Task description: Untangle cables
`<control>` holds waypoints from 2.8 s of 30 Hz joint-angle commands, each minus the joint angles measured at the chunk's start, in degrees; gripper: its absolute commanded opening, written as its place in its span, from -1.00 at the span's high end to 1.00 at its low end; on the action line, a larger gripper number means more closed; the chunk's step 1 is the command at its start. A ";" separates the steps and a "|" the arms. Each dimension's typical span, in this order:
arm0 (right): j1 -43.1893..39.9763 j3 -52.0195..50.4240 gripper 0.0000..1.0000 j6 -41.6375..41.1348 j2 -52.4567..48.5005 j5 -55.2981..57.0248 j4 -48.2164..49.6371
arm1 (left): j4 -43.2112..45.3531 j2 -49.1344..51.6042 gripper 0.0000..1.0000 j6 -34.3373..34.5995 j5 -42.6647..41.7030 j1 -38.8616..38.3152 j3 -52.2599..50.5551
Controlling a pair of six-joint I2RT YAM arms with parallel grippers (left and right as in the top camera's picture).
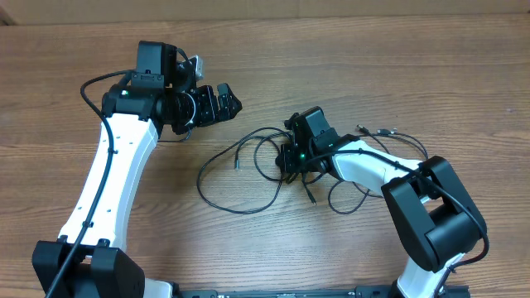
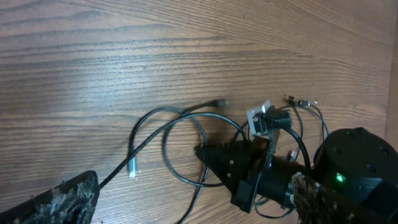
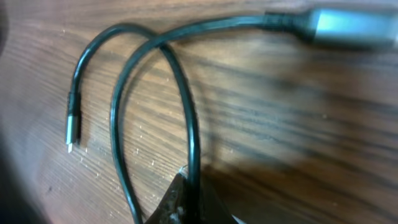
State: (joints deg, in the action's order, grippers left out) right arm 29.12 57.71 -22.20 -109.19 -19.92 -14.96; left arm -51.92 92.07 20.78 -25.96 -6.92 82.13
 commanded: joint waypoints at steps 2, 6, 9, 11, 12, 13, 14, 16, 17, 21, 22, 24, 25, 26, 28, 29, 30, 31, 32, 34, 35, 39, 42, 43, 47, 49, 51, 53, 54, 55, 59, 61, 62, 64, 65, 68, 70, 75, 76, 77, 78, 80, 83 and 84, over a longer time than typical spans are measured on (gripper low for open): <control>-4.02 3.65 0.93 0.20 -0.68 -4.55 -4.42 | 0.07 0.48 -0.99 -1.07 -0.46 -0.22 0.04; -10.75 12.22 0.93 4.81 3.26 -12.13 -11.58 | 0.07 0.48 -0.99 -1.07 -0.46 -0.22 0.04; -15.72 18.99 0.93 6.03 5.92 -16.79 -13.75 | 0.07 0.48 -0.99 -1.07 -0.46 -0.22 0.04; -19.52 23.85 0.93 5.99 7.52 -19.21 -14.23 | 0.07 0.48 -0.99 -1.07 -0.46 -0.22 0.04; -21.86 26.71 0.93 5.97 8.37 -19.91 -14.58 | 0.07 0.48 -0.99 -1.07 -0.46 -0.22 0.04; -23.39 28.50 0.93 5.92 8.85 -19.93 -14.93 | 0.07 0.48 -0.99 -1.07 -0.46 -0.22 0.04; -25.59 30.95 0.93 5.92 9.27 -19.89 -15.52 | 0.07 0.48 -0.99 -1.07 -0.46 -0.22 0.04; -29.92 34.86 0.93 5.60 9.55 -19.87 -16.37 | 0.07 0.48 -0.99 -1.07 -0.46 -0.22 0.04; -32.33 36.48 0.93 5.29 9.53 -19.82 -16.59 | 0.07 0.48 -0.99 -1.07 -0.46 -0.22 0.04; -43.36 39.28 0.93 3.80 9.53 -19.08 -16.20 | 0.07 0.48 -0.99 -1.07 -0.46 -0.22 0.04; -46.84 39.28 0.93 3.76 9.53 -18.64 -16.15 | 0.07 0.48 -0.99 -1.07 -0.46 -0.22 0.04; -52.89 39.28 0.93 3.80 9.18 -16.44 -16.81 | 0.07 0.48 -0.99 -1.07 -0.46 -0.22 0.04; -56.41 39.21 0.93 3.87 8.85 -14.73 -17.09 | 0.07 0.48 -0.99 -1.07 -0.46 -0.22 0.04; -59.32 39.12 0.93 3.96 8.50 -13.44 -17.25 | 0.07 0.48 -0.99 -1.07 -0.46 -0.22 0.04; -65.20 39.10 0.92 5.29 7.28 -11.82 -17.55 | 0.07 0.48 -0.99 -1.07 -0.46 -0.22 0.04; -67.65 39.10 0.93 6.23 6.54 -11.21 -17.84 | 0.07 0.46 -0.99 -1.07 -0.46 -0.22 0.04; -70.18 39.10 0.92 6.21 5.64 -9.40 -18.49 | 0.07 0.48 -0.99 -1.07 -0.46 -0.22 0.04; -72.13 39.06 0.93 6.23 4.72 -7.26 -18.97 | 0.07 0.48 -0.99 -1.07 -0.46 -0.22 0.04; -74.05 39.01 0.92 6.23 3.50 -4.04 -19.37 | 0.07 0.48 -0.99 -1.07 -0.46 -0.22 0.04; -76.85 39.01 0.93 6.25 1.11 1.38 -20.37 | 0.07 0.48 -0.99 -1.07 -0.46 -0.22 0.04; -78.23 39.01 0.93 6.45 -0.35 3.98 -21.18 | 0.07 0.48 -0.99 -1.07 -0.46 -0.22 0.04; -81.94 38.99 0.93 9.68 -5.64 11.45 -24.76 | 0.07 0.48 -0.99 -1.07 -0.46 -0.22 0.04; -84.17 38.99 0.92 8.68 -8.74 17.27 -27.32 | 0.07 0.48 -0.99 -1.07 -0.46 -0.22 0.04; -84.85 38.99 0.92 8.00 -9.38 18.36 -27.76 | 0.07 0.48 -0.99 -1.07 -0.46 -0.22 0.04; -87.17 39.01 0.53 6.99 -10.05 18.18 -27.61 | 0.07 0.48 -0.99 -1.07 -0.46 -0.22 0.04; -87.69 39.04 -0.37 6.99 -9.99 16.15 -27.26 | 0.07 0.48 -0.99 -1.07 -0.46 -0.22 0.04; -87.71 39.15 -1.00 7.02 -9.86 13.38 -27.17 | 0.07 0.48 -0.99 -1.07 -0.46 -0.22 0.04; -87.58 39.19 -1.00 7.04 -9.09 13.29 -27.41 | 0.07 0.48 -0.99 -1.07 -0.46 -0.22 0.04; -87.34 39.19 -1.00 7.04 -8.52 13.60 -27.63 | 0.07 0.48 -0.99 -1.07 -0.46 -0.22 0.04; -87.12 39.19 -0.99 7.04 -7.61 13.99 -27.80 | 0.07 0.48 -0.99 -1.07 -0.46 -0.22 0.04; -86.07 39.56 -1.00 7.04 -2.45 17.33 -27.82 | 0.07 0.48 -0.99 -1.07 -0.46 -0.22 0.04; -85.59 39.56 -1.00 6.99 0.35 17.29 -27.82 | 0.07 0.48 -0.99 -1.07 -0.46 -0.22 0.04; -85.18 39.56 -1.00 6.32 2.01 17.27 -27.85 | 0.07 0.48 -0.99 -1.07 -0.46 -0.22 0.04; -84.08 39.56 -1.00 5.29 4.66 16.52 -28.50 | 0.07 0.48 -0.99 -1.07 -0.46 -0.22 0.04; -83.38 39.56 -1.00 5.29 5.68 15.74 -29.20 | 0.07 0.48 -0.99 -1.07 -0.44 -0.22 0.04; -80.52 39.54 -1.00 5.29 7.69 12.92 -32.81 | 0.07 0.48 -0.99 -1.07 -0.46 -0.22 0.04; -77.92 39.54 -1.00 5.29 7.96 12.74 -34.73 | 0.07 0.48 -0.99 -1.07 -0.46 -0.22 0.04; -70.20 39.30 -1.00 3.96 7.80 10.34 -42.45 | 0.07 0.48 -0.99 -1.07 -0.46 -0.22 0.04; -68.59 39.10 -1.00 3.98 7.74 9.49 -43.87 | 0.07 0.48 -0.99 -1.07 -0.46 -0.22 0.04; -66.77 38.82 -1.00 3.96 7.61 7.76 -45.55 | 0.07 0.48 -0.99 -1.07 -0.46 -0.22 0.04; -65.46 38.56 -1.00 3.98 7.48 5.95 -46.80 | 0.07 0.48 -0.99 -1.07 -0.46 -0.22 0.04; -61.90 37.16 -1.00 4.02 7.26 1.57 -49.88 | 0.07 0.48 -1.00 -1.07 -0.46 -0.22 0.04; -55.87 33.70 -1.00 4.00 7.26 -1.01 -53.35 | 0.07 0.48 -0.99 -1.07 -0.46 -0.22 0.04; -53.83 32.35 -1.00 4.02 7.26 -0.92 -53.94 | 0.07 0.48 -0.99 -1.07 -0.46 -0.22 0.04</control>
State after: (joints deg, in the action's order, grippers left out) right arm -28.80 93.12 -17.98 -101.54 -16.78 -67.75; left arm -51.90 92.07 20.78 -25.96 -6.92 82.13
